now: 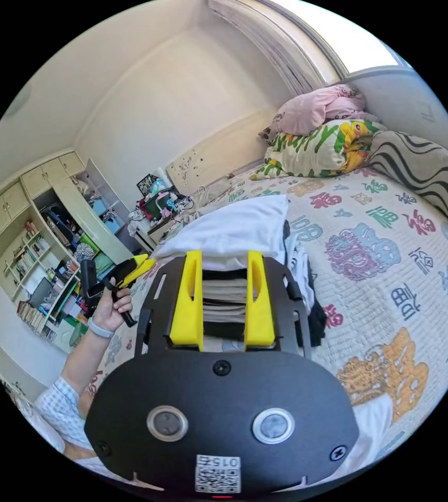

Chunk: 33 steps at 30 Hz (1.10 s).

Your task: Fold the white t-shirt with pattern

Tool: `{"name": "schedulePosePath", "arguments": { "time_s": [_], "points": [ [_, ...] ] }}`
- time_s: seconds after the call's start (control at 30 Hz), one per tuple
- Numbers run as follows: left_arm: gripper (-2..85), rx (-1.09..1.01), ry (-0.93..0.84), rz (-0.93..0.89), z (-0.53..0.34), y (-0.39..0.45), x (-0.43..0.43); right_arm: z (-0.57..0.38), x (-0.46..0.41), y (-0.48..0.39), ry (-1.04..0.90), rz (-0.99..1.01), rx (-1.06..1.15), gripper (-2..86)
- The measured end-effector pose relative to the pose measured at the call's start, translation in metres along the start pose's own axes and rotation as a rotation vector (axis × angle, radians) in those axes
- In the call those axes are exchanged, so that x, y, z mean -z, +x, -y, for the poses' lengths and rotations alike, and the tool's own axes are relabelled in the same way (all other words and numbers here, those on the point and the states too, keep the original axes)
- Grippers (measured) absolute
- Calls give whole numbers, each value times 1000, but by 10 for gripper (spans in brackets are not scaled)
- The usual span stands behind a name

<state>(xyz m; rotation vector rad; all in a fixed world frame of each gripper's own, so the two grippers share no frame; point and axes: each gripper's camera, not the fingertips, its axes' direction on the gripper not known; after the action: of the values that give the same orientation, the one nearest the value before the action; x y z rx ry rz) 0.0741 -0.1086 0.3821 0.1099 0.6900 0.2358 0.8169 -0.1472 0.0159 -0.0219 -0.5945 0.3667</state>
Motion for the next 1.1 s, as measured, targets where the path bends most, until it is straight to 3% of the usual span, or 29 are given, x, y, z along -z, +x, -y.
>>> {"name": "schedulePosePath", "arguments": {
  "time_s": [0.17, 0.33, 0.57, 0.83, 1.03, 1.1],
  "points": [
    [61, 86, -34, -100, -3, -4, -17, -14, -18, 1, 28, -70, -62, 56],
    [5, -20, -5, -194, -11, 11, 21, -39, 21, -27, 119, 63, 41, 6],
    [-3, -212, 193, -376, -48, 71, 201, -109, 130, -158, 266, 340, 396, -2],
    [11, -471, 288, -258, -165, 149, 414, -233, 177, -293, 340, 416, 622, -3],
    [111, -517, 23, -51, -319, 153, 494, -328, 138, -323, 298, 474, 573, -3],
    [139, -463, -14, 125, -394, 144, 506, -352, 122, -320, 285, 541, 522, -3]
  ]
}}
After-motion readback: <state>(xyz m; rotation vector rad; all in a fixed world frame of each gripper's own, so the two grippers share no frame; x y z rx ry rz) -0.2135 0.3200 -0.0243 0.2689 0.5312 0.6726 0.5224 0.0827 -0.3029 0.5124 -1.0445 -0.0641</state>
